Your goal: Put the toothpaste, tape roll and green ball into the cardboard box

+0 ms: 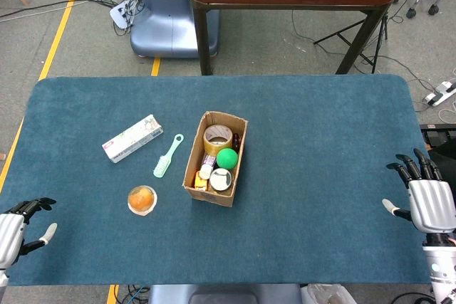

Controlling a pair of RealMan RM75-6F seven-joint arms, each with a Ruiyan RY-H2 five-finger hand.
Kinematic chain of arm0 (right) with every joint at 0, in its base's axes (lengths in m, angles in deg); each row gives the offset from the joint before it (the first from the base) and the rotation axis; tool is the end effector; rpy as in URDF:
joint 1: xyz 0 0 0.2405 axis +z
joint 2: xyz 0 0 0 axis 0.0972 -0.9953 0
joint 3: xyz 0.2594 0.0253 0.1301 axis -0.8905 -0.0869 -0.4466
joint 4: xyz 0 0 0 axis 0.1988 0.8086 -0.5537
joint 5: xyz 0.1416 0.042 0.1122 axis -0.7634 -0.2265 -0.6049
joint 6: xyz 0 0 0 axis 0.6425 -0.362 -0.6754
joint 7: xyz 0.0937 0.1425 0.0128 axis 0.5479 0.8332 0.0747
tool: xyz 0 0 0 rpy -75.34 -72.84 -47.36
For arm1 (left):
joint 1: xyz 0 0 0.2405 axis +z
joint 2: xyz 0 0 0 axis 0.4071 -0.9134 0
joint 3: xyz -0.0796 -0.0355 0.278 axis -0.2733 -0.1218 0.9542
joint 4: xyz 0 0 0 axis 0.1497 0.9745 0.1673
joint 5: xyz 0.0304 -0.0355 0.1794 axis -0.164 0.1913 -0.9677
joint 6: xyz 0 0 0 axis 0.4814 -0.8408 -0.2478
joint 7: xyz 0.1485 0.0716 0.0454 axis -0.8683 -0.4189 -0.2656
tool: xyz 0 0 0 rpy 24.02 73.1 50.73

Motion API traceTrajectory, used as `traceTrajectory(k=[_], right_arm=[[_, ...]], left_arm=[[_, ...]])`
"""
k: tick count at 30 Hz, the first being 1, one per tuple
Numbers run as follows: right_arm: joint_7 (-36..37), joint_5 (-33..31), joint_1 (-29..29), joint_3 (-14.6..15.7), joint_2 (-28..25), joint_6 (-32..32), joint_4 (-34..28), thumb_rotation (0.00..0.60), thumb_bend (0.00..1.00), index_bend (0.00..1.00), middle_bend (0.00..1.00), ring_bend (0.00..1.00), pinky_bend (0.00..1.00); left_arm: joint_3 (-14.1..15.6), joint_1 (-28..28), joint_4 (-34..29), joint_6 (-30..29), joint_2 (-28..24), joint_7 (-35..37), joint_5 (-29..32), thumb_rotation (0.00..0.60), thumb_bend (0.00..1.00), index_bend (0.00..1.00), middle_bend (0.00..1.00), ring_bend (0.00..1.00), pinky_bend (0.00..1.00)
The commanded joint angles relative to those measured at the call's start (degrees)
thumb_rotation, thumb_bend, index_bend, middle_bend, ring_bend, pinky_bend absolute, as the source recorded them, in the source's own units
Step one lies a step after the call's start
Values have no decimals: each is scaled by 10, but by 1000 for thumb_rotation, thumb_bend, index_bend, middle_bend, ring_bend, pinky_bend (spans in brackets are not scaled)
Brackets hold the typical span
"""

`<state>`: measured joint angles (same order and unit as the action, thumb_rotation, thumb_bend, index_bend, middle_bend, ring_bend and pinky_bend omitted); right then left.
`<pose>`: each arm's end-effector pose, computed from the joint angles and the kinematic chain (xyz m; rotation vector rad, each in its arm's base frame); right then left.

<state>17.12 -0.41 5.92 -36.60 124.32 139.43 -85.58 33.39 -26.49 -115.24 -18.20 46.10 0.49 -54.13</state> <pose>-0.3137 -0.2287 0.2161 1.3501 -0.8246 0.8414 -0.3310 0.1872 0.2028 -1.4019 -0.9295 -1.0204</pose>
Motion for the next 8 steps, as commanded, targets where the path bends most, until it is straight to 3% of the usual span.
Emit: traceTrajectory(k=[1, 8], right_arm=[[17, 15, -10, -3, -2, 0, 9, 600, 29, 314, 191, 5, 143], [39, 32, -20, -14, -7, -2, 19, 600, 30, 315, 191, 5, 143]], left_arm=[[0, -1, -1, 1, 1, -3, 0, 600, 274, 337, 428, 393, 541], [4, -5, 0, 11, 5, -9, 2, 600, 274, 338, 423, 393, 541]])
